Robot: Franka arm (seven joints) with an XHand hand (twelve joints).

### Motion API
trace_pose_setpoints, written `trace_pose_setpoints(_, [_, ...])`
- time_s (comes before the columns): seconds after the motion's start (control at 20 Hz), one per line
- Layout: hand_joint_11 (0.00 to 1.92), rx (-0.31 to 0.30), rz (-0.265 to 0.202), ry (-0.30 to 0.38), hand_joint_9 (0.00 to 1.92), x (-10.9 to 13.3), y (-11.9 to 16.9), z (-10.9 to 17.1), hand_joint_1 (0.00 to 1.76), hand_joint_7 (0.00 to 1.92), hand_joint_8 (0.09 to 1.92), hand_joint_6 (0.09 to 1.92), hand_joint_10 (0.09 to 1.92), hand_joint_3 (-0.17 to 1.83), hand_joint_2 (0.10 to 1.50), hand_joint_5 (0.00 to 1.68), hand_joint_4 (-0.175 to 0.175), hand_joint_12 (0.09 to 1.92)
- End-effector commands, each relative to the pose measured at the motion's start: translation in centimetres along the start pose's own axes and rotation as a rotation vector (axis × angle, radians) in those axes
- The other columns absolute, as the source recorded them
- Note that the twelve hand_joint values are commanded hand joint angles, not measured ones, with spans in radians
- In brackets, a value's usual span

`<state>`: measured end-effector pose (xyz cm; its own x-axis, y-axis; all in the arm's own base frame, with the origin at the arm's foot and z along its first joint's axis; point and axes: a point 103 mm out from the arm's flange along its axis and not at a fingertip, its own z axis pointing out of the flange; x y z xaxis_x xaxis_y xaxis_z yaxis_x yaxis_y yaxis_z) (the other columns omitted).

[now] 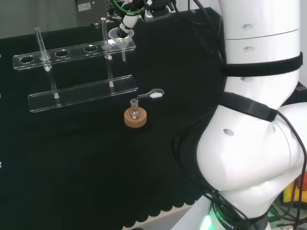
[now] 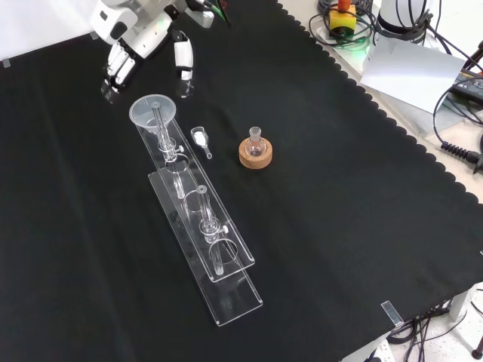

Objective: Pick up the funnel from the transparent funnel stand.

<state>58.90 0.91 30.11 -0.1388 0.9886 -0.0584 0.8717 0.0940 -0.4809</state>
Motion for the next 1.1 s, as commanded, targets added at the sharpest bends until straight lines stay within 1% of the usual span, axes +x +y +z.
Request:
trace_pose_setpoints(0.05, [0.42,0.082,-0.008,-0.071,0.14,2.08,0.81,0.12,0.61,0.0,0.27,0.09,0.87,0.19,0.77,0.0,-0.009,1.46])
trace_pose_setpoints(0.2, [0.42,0.091,-0.006,-0.097,0.1,2.16,1.09,0.05,0.63,0.0,0.17,0.09,0.88,0.21,0.76,0.0,-0.006,1.46])
trace_pose_setpoints(0.3, [0.42,0.114,-0.005,-0.104,0.06,2.12,1.29,-0.02,0.64,0.0,0.09,0.09,0.89,0.23,0.74,0.0,-0.001,1.46])
trace_pose_setpoints(0.45, [0.42,0.115,-0.015,-0.111,0.02,2.25,1.39,-0.02,0.65,0.0,0.09,0.09,0.92,0.29,0.71,0.0,0.008,1.47])
trace_pose_setpoints(0.55, [0.42,0.117,-0.017,-0.113,0.03,2.36,1.32,-0.01,0.66,0.01,0.09,0.09,0.93,0.3,0.7,0.0,0.011,1.47])
trace_pose_setpoints(0.7, [0.43,0.108,-0.017,-0.135,0.06,2.57,1.14,-0.1,0.66,0.02,0.09,0.09,0.93,0.32,0.69,0.0,0.012,1.47])
trace_pose_setpoints(0.9, [0.44,0.117,-0.014,-0.168,0.08,2.81,1.07,-0.04,0.68,0.04,0.09,0.09,0.92,0.36,0.67,0.03,0.012,1.47])
trace_pose_setpoints(1.1, [0.44,0.114,-0.016,-0.196,0.1,3.0,1.12,-0.08,0.7,0.05,0.09,0.09,0.92,0.38,0.66,0.05,0.016,1.47])
